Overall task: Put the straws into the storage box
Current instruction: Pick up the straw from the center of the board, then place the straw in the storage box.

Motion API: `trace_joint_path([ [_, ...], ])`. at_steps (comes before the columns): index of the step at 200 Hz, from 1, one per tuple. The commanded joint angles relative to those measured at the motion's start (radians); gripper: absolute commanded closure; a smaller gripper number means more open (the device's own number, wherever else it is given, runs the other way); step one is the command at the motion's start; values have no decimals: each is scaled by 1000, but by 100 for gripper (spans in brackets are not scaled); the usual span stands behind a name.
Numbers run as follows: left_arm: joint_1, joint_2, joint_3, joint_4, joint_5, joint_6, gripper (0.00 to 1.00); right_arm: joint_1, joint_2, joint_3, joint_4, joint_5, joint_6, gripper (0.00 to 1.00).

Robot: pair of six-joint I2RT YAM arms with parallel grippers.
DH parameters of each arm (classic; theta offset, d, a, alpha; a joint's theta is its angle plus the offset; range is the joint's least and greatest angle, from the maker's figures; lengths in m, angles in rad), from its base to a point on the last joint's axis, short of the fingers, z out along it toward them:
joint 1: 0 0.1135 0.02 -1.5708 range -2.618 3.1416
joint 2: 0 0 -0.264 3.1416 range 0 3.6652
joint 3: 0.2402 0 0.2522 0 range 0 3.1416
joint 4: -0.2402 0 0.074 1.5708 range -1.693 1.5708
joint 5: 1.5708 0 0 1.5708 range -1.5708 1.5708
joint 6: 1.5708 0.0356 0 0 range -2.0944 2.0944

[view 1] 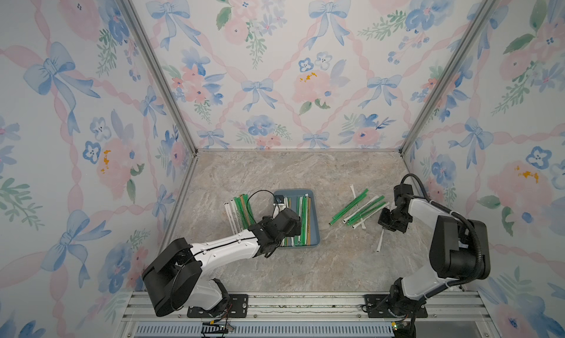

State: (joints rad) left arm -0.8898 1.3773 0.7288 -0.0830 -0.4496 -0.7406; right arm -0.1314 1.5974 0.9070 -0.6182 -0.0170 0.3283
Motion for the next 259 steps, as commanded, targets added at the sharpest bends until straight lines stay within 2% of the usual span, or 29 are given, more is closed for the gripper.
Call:
trace_joint_path([
  [1,-3,-18,-14,-1,-17,-14,2,46,-88,35,-71,19,-7,97],
  [38,-2,-46,-30,-1,-40,-19,2,147,-220,112,-135,-6,11,97],
  [62,-3,-62,-39,-1,-46,-23,2,231,-280,124,-81,-121,61,96],
  [89,-1,-60,-39,-1,-46,-27,2,360,-295,100,97,-270,180,95],
  [106,0,-58,-38,-3,-52,-31,2,464,-252,95,240,-356,261,95],
  [152,13,-99,-98,-4,-74,-44,2,656,-48,164,446,-427,362,93],
  [194,84,-199,-172,-3,-46,-84,4,737,140,211,521,-440,408,90],
  [259,226,-324,-267,-4,26,-63,11,774,245,243,488,-381,418,87],
])
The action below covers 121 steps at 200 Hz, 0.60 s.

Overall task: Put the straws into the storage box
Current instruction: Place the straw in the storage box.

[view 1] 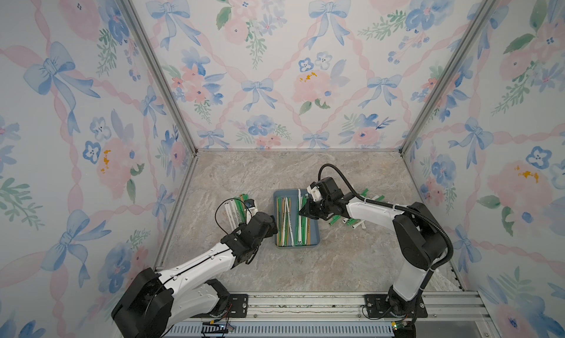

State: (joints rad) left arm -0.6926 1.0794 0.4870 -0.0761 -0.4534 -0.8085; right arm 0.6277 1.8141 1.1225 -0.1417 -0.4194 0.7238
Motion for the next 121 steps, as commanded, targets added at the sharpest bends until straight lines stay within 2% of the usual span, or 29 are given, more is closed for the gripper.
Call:
trace_joint_path([
  [1,31,-27,-27,-11,30,5,11,15,28,27,12,22,24,87],
  [25,63,-27,-42,-13,42,10,14,18,50,28,32,18,42,86],
  [77,172,-20,-62,-15,104,6,28,24,53,42,-5,40,17,65],
  [99,198,-13,-65,-15,116,14,33,25,38,35,-6,43,15,63],
  [121,211,0,-59,-15,128,23,43,24,10,23,-5,56,4,63],
])
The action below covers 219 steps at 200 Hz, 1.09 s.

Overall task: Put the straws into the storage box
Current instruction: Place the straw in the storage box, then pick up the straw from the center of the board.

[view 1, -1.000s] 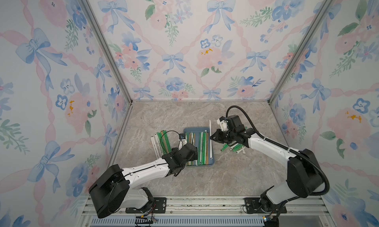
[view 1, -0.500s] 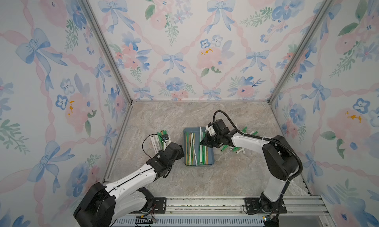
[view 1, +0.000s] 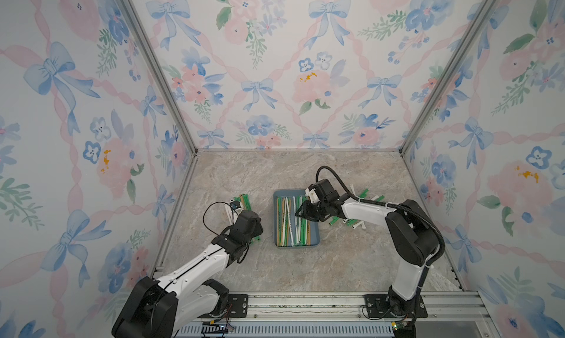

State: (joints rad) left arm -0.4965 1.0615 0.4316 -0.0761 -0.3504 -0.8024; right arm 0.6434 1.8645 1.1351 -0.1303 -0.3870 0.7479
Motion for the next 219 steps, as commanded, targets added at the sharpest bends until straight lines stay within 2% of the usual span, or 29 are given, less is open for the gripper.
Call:
trace_joint_path([
  [1,15,19,-3,-16,25,19,44,9,-41,10,-16,23,-21,63],
  [28,27,39,1,-15,27,31,56,5,-69,-6,-15,31,-33,63],
  [85,109,112,5,-14,108,42,71,-16,-108,-42,-8,39,-19,63],
  [156,118,191,38,-12,120,68,78,-22,-146,-59,-4,54,-34,58],
  [219,118,219,38,-14,114,77,85,-91,-217,-112,-34,71,-48,57],
])
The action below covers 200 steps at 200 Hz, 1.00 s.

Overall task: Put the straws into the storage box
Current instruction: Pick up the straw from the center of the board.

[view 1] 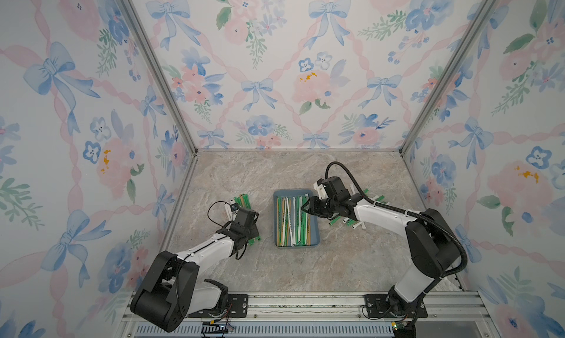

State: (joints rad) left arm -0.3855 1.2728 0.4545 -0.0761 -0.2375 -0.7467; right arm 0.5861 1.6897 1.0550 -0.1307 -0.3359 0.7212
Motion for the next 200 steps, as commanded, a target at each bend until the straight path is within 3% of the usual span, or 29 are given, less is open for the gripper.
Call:
trace_joint_path([
  [1,7,9,16,-14,2,22,85,-35,-50,-33,-34,21,-22,57],
  [94,8,31,18,-13,11,49,93,-186,-202,-141,-94,34,-45,57],
  [200,-4,-107,27,-18,68,34,100,-247,-281,-187,-132,40,-68,57],
])
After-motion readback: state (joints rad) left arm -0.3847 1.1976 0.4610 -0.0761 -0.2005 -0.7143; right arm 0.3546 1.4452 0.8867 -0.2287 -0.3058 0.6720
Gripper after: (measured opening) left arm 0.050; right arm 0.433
